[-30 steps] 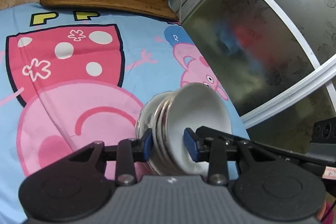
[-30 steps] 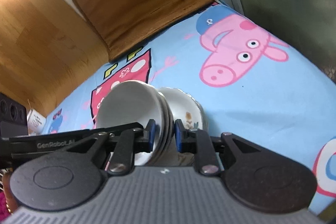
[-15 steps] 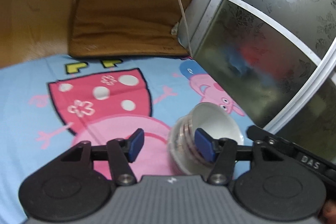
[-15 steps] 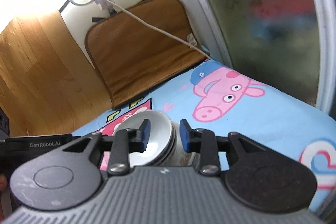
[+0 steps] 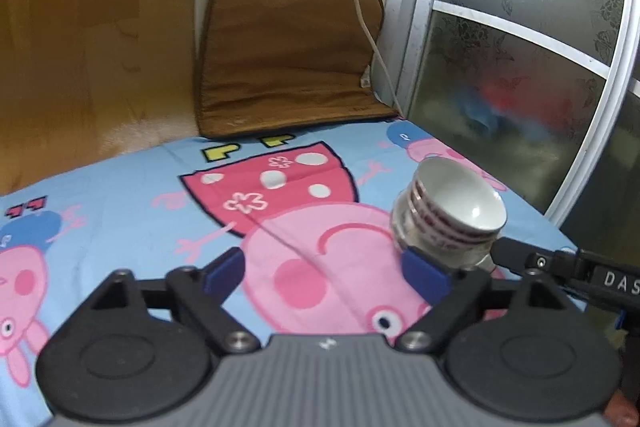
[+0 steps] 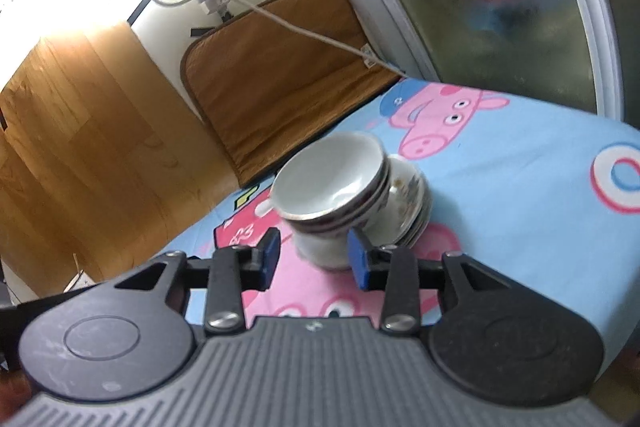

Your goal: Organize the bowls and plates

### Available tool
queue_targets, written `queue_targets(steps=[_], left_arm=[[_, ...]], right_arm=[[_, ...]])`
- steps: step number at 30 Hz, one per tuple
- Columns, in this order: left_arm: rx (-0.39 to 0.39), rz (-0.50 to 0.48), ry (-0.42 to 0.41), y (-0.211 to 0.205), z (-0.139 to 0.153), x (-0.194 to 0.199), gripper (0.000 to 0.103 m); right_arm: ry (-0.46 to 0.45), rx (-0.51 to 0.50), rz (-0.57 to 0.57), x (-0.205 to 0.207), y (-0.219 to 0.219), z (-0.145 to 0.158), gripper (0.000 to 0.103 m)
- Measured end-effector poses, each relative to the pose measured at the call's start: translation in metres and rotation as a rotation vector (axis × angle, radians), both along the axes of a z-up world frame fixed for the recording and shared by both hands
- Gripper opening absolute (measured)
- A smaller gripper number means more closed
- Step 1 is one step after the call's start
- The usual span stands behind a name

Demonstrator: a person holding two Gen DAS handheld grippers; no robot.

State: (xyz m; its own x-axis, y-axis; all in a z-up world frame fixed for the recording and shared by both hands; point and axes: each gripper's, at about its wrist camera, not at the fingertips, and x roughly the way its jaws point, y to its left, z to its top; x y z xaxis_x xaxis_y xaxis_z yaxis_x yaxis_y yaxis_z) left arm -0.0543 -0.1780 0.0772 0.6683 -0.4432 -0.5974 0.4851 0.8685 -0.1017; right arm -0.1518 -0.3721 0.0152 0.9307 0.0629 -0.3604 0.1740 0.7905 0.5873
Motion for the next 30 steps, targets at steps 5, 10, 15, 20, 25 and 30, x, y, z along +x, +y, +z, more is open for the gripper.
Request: queue_targets(steps=[5,10,15,20,25,30], left_arm=[[0.022,0.003,-0.021,0.013,-0.003,-0.012,0.099],[0.033,0.013,-0.024,0.023,-0.007,-0.016,0.103],[0.052,0.012,-0.025,0.028,-0.012,-0.017,0.103],[0.066,0.010,-0.024,0.034,-0.016,-0.018,0.103],[0.070,0.012,-0.013,0.038,-0.021,-0.017,0.103],[0.080,0.018,-0.018,0.040,-0.025,-0.019,0.103]], right_arm=[[-0.001,-0.013,-0.006,-0.006,0.018,0.001,0.042],[0.013,-0.022,-0.006,-0.005,0.029,0.001,0.046],[0.014,-0.036,0.000,-0.002,0.039,0.003,0.049],[0.019,-0.038,-0.005,0.001,0.044,0.003,0.050],[0.028,-0.038,-0.013,0.003,0.049,0.002,0.054],[0.026,-0.035,-0.016,0.003,0.052,0.002,0.061]])
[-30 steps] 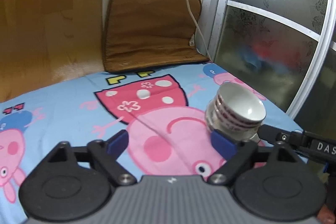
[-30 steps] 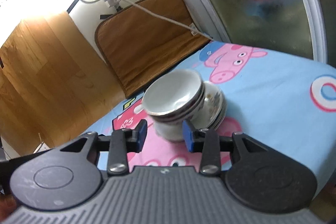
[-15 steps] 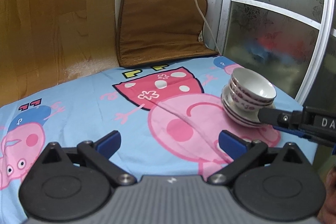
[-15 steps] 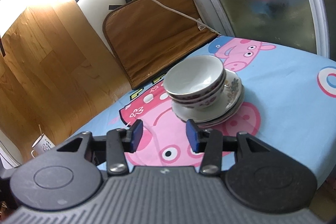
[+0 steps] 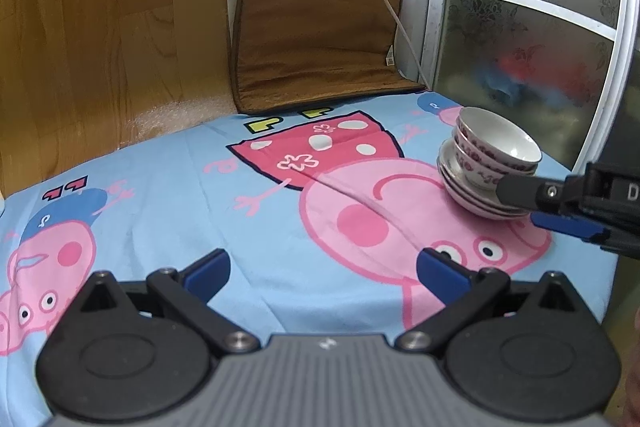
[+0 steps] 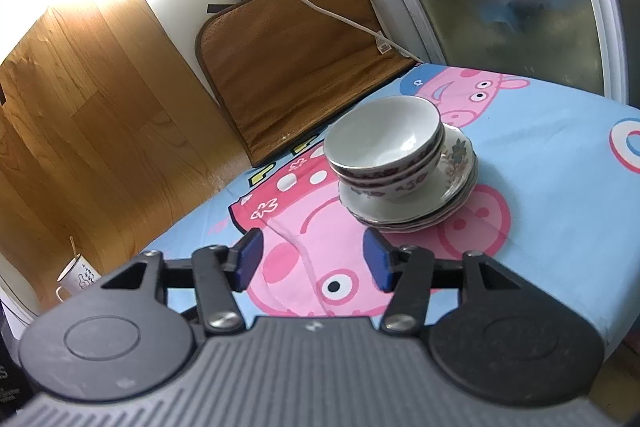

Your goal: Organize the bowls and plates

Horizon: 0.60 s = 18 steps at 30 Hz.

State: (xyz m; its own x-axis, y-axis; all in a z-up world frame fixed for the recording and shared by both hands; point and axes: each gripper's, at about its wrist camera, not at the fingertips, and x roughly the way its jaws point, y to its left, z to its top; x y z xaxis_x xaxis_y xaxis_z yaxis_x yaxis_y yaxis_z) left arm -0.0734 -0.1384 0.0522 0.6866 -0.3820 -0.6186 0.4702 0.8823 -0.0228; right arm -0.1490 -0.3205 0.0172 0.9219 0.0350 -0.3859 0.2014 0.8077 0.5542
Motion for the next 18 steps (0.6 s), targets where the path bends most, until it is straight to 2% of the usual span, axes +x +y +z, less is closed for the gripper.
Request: queue_targets(steps=[2,7,18], left_arm=[[0.004,0.008,-0.014,0.0003,-0.0012,-0.0016,0.103],[0.027,0.016,-0.052,-0.0013,-0.0025,-0.0056,0.103],[0.071,0.017,-0.066,-0.0034,-0.0046,-0.0102,0.103]], right_arm=[[-0.003,0.004,-0.005,-0.0005,-0.0005,-0.0002,0.066],[-0.002,0.012,-0.009,-0.0019,-0.0012,-0.0014,0.066],[-0.018,0.017,-0.018,-0.0059,-0.0019,-0.0021,0.066]])
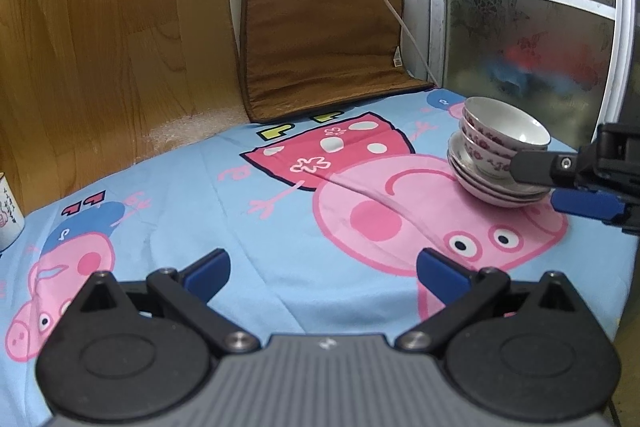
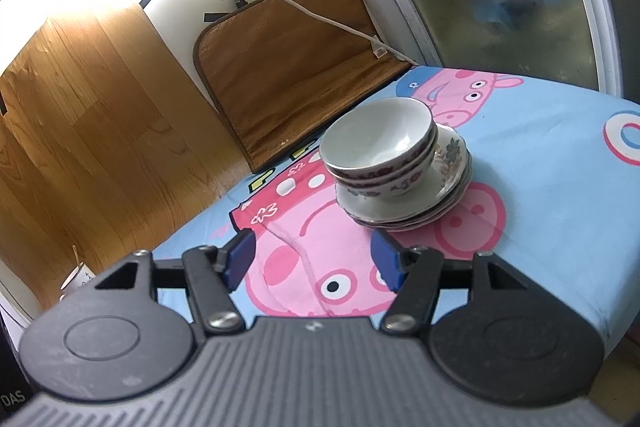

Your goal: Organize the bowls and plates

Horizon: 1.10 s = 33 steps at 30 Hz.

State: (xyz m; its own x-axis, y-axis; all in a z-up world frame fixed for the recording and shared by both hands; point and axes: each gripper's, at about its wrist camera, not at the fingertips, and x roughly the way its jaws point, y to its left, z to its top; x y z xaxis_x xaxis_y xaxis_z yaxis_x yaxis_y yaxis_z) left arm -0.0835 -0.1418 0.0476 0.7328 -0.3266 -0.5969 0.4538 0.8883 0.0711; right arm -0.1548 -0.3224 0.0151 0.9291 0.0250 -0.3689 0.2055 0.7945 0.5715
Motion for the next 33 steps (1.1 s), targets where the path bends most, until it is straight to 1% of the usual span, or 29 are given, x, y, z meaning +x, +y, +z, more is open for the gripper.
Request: queue_targets(steps=[9,13,17,21,23,33], left_arm=[[0.034,0.015,-0.006,0.001,-0.003,-0.003,0.103],[0.068,0.021,-0.007,-0.002,-0.003,-0.004,0.103],[0.085,0.028,-0.025,-0.003,-0.002,-0.008,0.103],[0.082,0.017,-0.034,-0.004,-0.002,-0.011,0.103],[0.085,0.018,-0.035,-0.004,-0.002,-0.012,0.103],[0.116,0.027,-0.049,-0.007,-0.004,-0.013,0.103]], right_arm=[[-0.004,-0.010,-0.009,-0.003,0.003,0.000,0.067],[-0.004,-0.021,-0.015,-0.004,0.006,-0.002,0.068],[-0.009,-0.038,-0.024,-0.005,0.009,-0.002,0.071],[-0.016,-0.048,-0.043,-0.007,0.009,-0.003,0.077],[-0.018,-0.046,-0.052,-0.008,0.009,-0.003,0.078],[-0.015,-0.018,-0.065,-0.009,0.005,-0.006,0.081]])
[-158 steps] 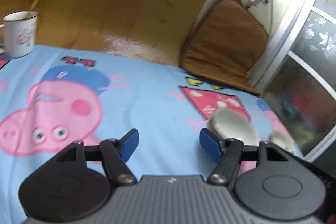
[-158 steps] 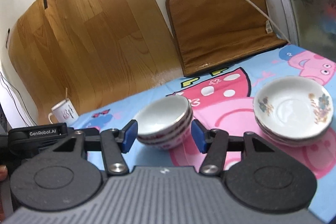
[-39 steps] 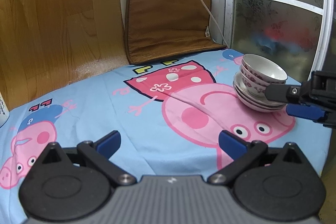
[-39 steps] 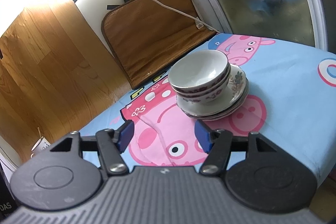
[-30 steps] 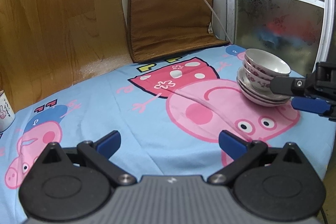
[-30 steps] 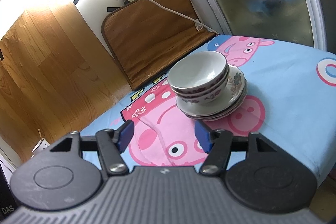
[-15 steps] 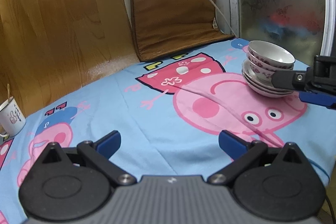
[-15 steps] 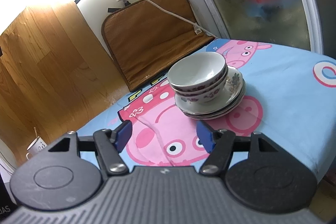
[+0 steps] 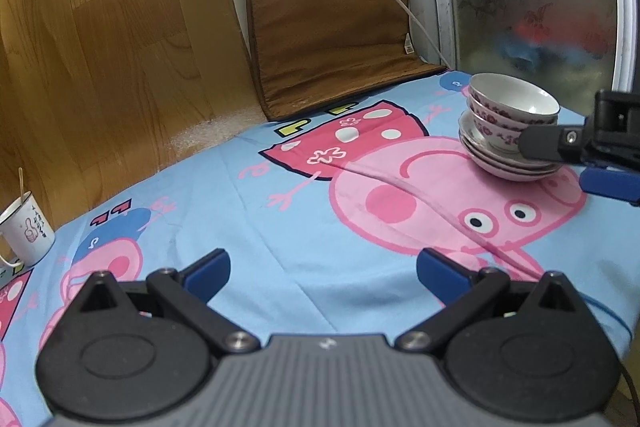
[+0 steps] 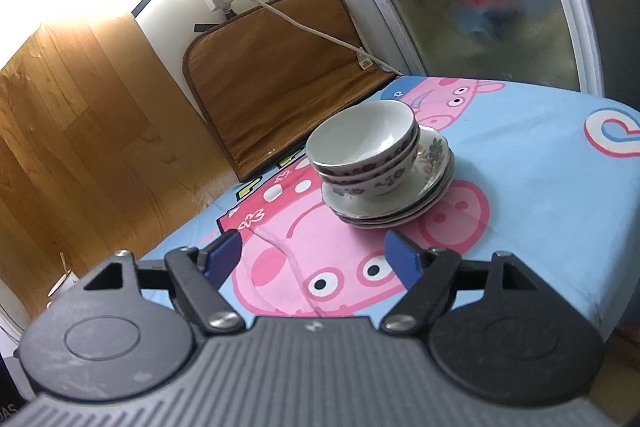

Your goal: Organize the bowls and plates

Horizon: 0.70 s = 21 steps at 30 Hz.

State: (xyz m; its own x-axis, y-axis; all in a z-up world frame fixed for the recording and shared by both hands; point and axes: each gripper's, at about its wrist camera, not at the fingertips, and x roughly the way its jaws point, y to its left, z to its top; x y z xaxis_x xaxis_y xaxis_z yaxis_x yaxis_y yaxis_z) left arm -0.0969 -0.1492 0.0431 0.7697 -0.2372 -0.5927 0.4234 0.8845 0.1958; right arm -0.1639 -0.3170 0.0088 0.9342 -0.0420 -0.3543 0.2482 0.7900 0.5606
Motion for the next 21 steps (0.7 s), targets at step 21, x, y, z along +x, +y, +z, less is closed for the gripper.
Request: queue_targets(steps=[21], left_arm=[[0.146,-0.003,-0.054,-0.028,-0.012,-0.006,0.103]], right_arm=[[-0.005,0.065,-0.036,-0.006,-0.018,-0.012,0.083]])
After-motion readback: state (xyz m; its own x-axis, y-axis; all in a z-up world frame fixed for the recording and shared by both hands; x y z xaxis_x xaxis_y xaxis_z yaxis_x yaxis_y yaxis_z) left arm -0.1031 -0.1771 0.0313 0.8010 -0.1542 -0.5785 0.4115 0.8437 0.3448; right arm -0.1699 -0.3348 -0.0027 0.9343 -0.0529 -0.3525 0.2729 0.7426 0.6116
